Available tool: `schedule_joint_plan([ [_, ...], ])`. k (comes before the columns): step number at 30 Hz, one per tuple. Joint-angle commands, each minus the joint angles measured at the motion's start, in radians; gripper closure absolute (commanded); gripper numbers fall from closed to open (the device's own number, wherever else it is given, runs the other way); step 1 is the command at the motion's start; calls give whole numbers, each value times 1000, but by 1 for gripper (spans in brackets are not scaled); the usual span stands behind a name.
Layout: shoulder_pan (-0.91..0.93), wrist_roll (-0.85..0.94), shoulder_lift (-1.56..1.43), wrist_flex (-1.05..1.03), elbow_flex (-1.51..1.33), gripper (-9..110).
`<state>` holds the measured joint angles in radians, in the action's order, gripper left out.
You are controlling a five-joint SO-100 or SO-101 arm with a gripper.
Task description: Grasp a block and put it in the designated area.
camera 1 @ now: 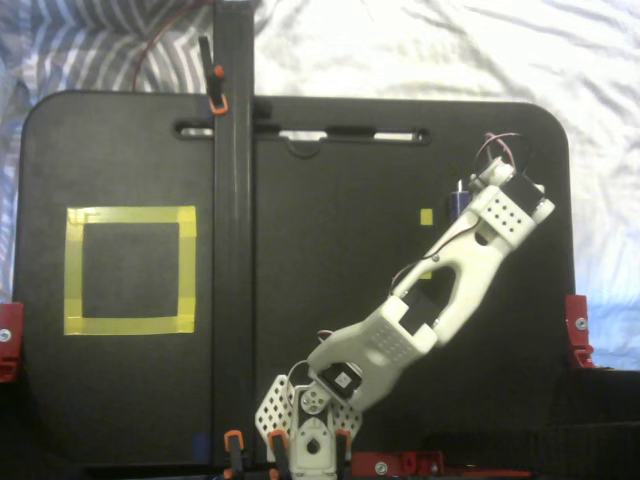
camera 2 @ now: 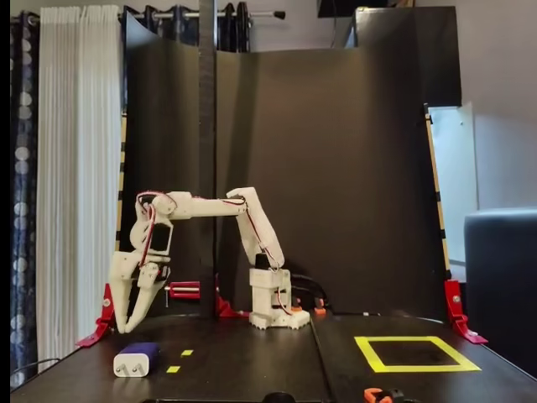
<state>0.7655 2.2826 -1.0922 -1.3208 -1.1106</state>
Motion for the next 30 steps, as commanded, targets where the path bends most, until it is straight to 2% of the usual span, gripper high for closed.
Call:
schedule_joint_plan([
  [1, 8, 11, -2, 2, 35, 101],
  [5, 3, 9, 2, 2, 35, 100],
  [10, 3, 11, 2, 6, 35, 76],
  [13, 5, 18, 2, 6, 35, 70],
  [30, 28, 20, 109, 95, 34, 67],
])
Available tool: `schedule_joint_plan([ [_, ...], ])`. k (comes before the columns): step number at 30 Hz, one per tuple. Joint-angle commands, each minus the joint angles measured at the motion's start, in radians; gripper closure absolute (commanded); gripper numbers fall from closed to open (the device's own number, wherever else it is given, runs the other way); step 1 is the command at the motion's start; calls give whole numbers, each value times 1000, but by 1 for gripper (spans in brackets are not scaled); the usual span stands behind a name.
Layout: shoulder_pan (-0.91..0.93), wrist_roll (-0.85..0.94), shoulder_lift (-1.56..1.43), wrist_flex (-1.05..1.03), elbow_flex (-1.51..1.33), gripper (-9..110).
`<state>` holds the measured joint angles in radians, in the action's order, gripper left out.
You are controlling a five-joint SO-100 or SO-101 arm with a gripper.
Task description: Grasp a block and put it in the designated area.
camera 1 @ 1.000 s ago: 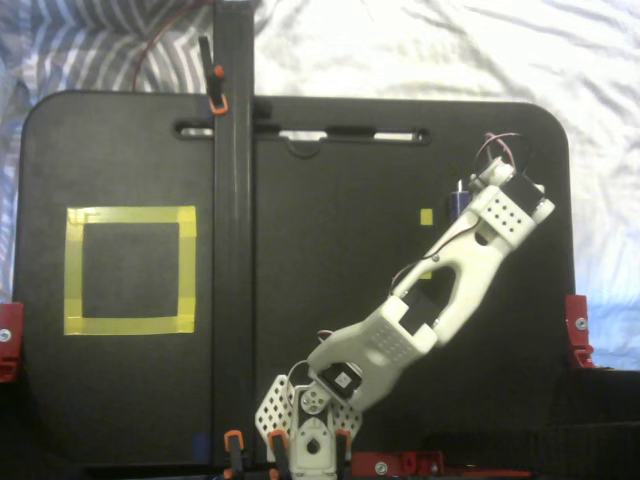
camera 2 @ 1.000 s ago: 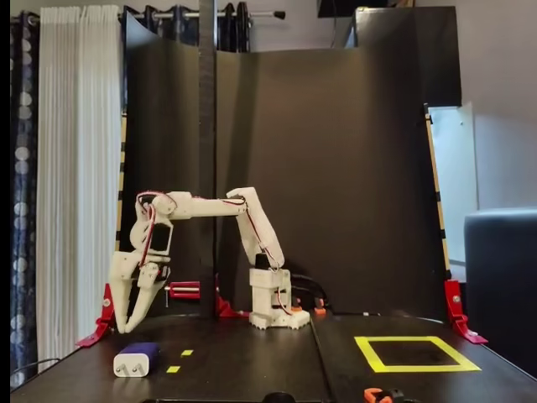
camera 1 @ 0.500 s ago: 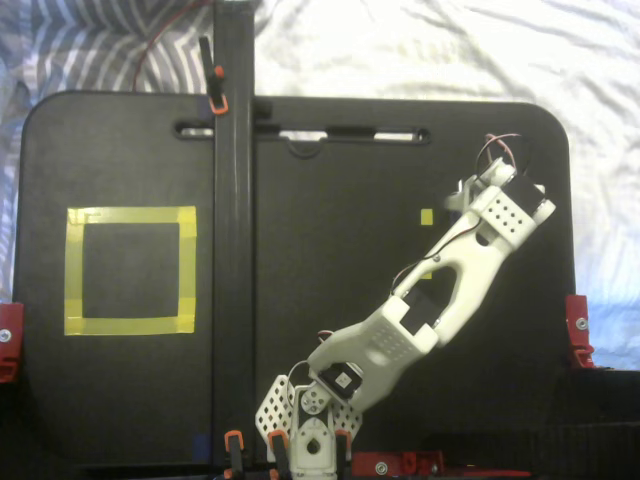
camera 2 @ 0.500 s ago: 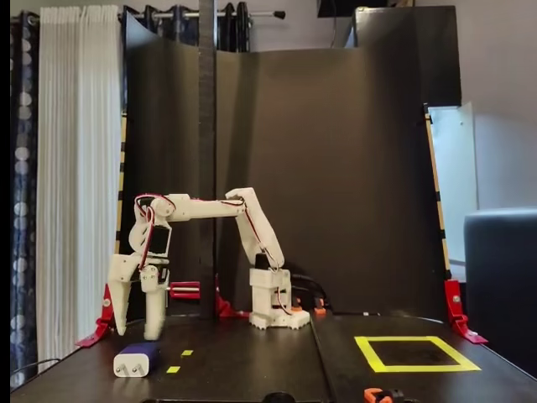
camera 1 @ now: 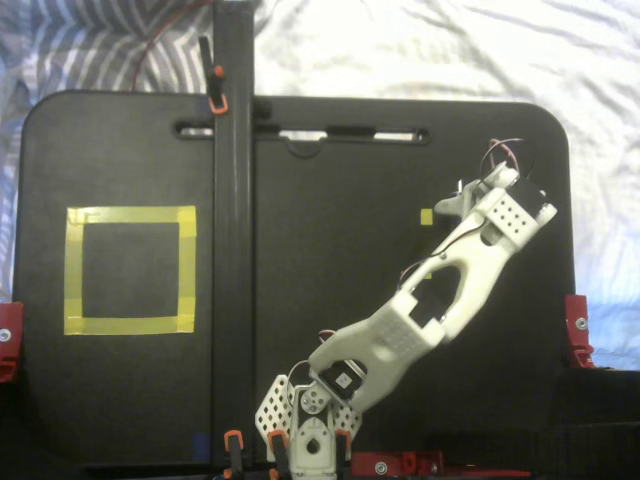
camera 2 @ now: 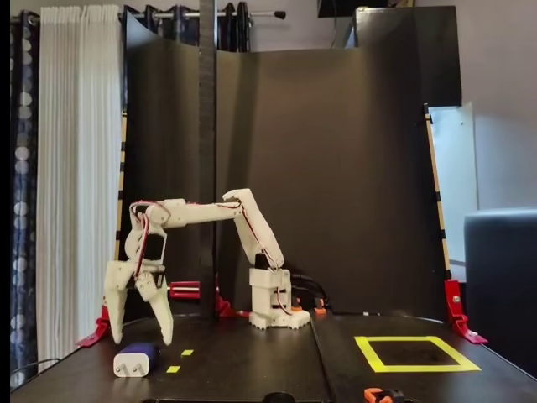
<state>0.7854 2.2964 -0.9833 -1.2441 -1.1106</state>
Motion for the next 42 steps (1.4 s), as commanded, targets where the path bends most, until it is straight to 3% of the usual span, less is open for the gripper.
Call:
schedule_joint_plan([
  [1, 8, 6, 12, 28, 34, 67],
  [13, 8, 6, 72, 63, 32, 68],
  [16, 8, 6, 75, 63, 32, 81],
  [19, 6, 6, 77, 63, 32, 84],
  [42, -101, -78, -184, -120, 34, 84],
])
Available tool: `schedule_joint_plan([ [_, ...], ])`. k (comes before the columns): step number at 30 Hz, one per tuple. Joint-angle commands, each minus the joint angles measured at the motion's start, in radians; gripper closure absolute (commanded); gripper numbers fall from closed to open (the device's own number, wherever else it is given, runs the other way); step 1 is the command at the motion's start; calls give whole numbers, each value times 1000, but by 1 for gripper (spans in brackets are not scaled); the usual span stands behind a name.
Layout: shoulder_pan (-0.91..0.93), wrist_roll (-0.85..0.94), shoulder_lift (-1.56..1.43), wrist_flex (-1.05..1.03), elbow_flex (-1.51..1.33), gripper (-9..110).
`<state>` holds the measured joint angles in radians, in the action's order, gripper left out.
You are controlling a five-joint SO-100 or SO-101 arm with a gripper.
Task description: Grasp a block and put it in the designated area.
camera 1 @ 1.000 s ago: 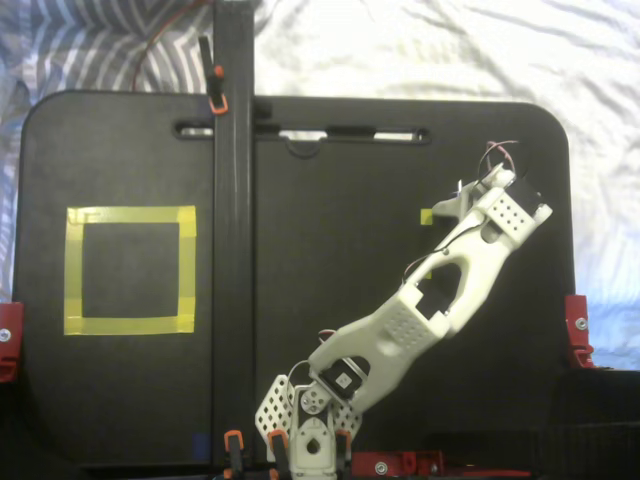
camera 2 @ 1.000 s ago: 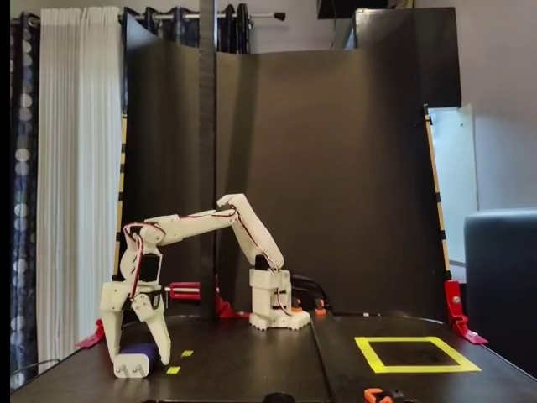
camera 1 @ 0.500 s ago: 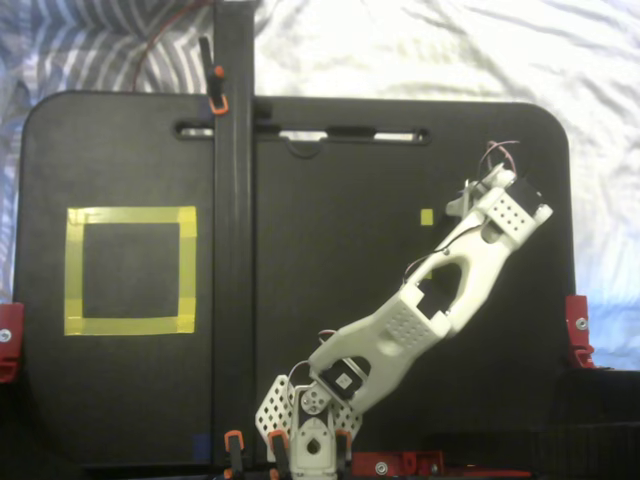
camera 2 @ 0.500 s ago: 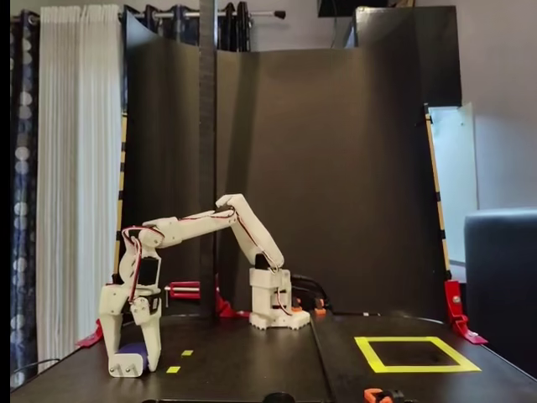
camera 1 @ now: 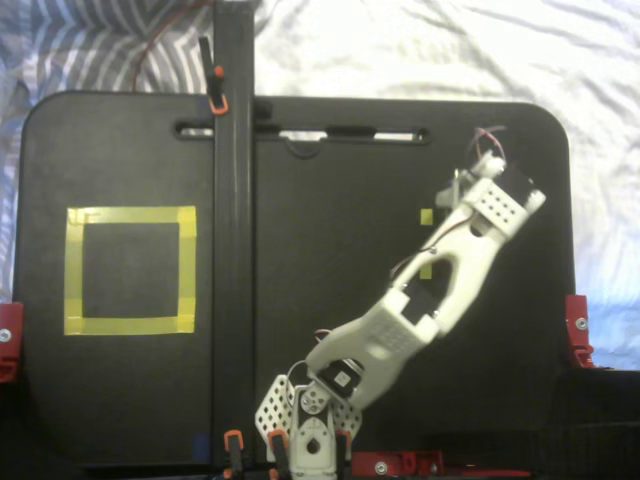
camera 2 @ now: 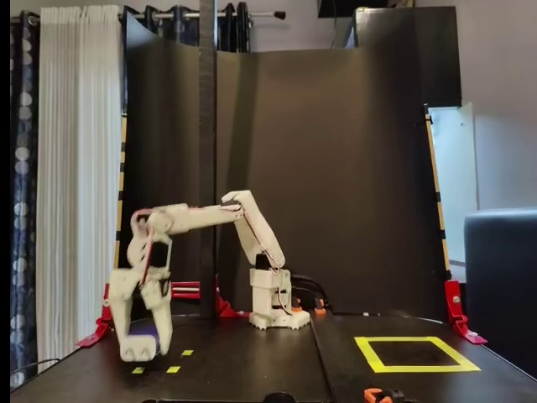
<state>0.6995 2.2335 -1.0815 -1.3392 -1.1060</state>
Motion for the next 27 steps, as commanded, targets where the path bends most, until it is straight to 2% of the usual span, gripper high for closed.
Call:
schedule_joint_plan([
  [1, -23, -18, -100, -40, 29, 84],
  [12, -114, -127, -176, -127, 28, 84],
  [27, -595, -721, -179, -184, 20, 84],
])
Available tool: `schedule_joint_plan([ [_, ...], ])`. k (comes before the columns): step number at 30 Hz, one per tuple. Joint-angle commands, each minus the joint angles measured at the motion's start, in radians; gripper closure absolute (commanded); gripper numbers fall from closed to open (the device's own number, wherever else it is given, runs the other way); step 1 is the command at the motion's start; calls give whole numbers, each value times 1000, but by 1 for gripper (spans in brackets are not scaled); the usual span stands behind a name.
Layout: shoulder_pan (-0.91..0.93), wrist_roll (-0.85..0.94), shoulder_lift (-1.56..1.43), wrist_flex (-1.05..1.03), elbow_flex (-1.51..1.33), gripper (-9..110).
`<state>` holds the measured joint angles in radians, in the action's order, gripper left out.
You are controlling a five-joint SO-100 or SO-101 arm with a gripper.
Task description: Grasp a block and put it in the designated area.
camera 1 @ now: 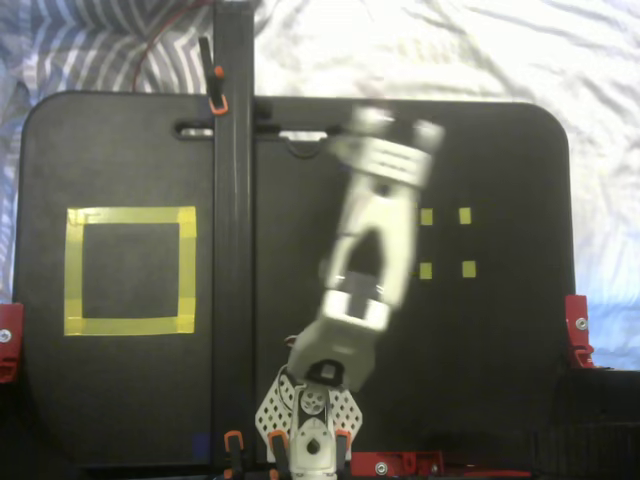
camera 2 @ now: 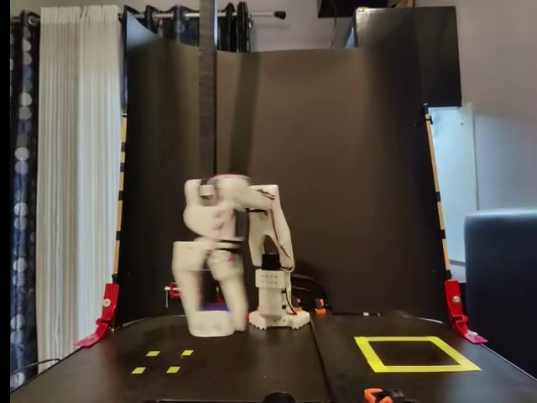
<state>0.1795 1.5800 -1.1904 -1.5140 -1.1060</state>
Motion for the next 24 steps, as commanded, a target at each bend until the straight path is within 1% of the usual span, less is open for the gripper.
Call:
schedule_joint_plan([
  [1, -115, -112, -71, -9, 18, 84],
  [6, -318, -302, -67, -35, 17, 84],
  [12, -535, -472, -67, -112, 17, 84],
  [18, -723, -603, -67, -202, 17, 84],
  [24, -853, -712, -66, -235, 15, 84],
])
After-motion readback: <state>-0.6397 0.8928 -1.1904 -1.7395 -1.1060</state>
